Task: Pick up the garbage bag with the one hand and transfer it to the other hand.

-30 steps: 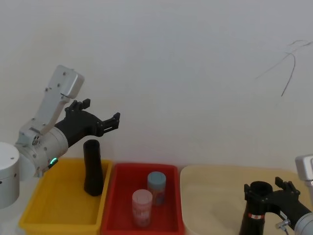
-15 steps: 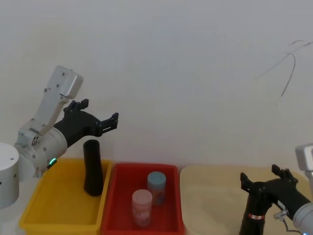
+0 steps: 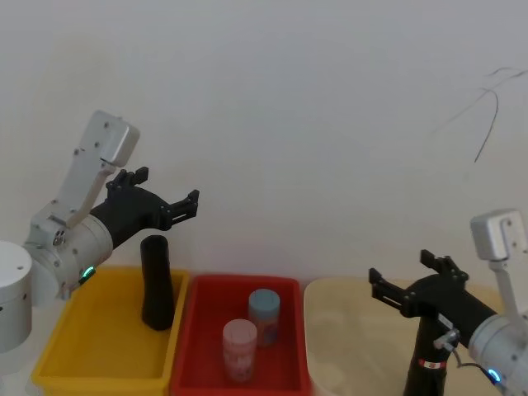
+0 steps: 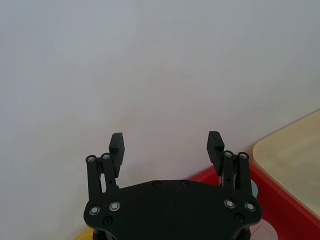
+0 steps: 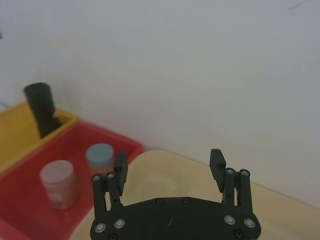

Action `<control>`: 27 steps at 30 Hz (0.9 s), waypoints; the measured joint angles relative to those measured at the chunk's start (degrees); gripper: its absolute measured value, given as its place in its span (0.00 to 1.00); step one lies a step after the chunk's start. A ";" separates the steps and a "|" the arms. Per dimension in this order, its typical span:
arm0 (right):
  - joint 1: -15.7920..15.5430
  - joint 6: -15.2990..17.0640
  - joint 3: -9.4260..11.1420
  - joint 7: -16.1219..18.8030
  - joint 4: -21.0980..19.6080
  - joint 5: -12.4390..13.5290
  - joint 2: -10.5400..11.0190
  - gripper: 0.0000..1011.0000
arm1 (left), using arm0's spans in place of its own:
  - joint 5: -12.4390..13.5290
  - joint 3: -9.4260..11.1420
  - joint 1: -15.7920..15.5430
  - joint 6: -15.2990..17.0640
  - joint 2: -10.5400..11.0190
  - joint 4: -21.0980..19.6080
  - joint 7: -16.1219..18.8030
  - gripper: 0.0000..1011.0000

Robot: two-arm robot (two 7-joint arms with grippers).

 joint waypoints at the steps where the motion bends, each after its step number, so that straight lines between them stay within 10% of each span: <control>1: 0.19 0.25 -0.17 0.26 0.00 0.06 -0.07 0.99 | 0.00 0.00 0.00 0.00 0.00 0.00 0.00 0.99; 27: 10.02 4.75 -9.44 9.38 9.11 -0.48 -4.47 0.99 | -1.35 -3.83 7.53 6.03 3.94 -4.01 0.50 0.99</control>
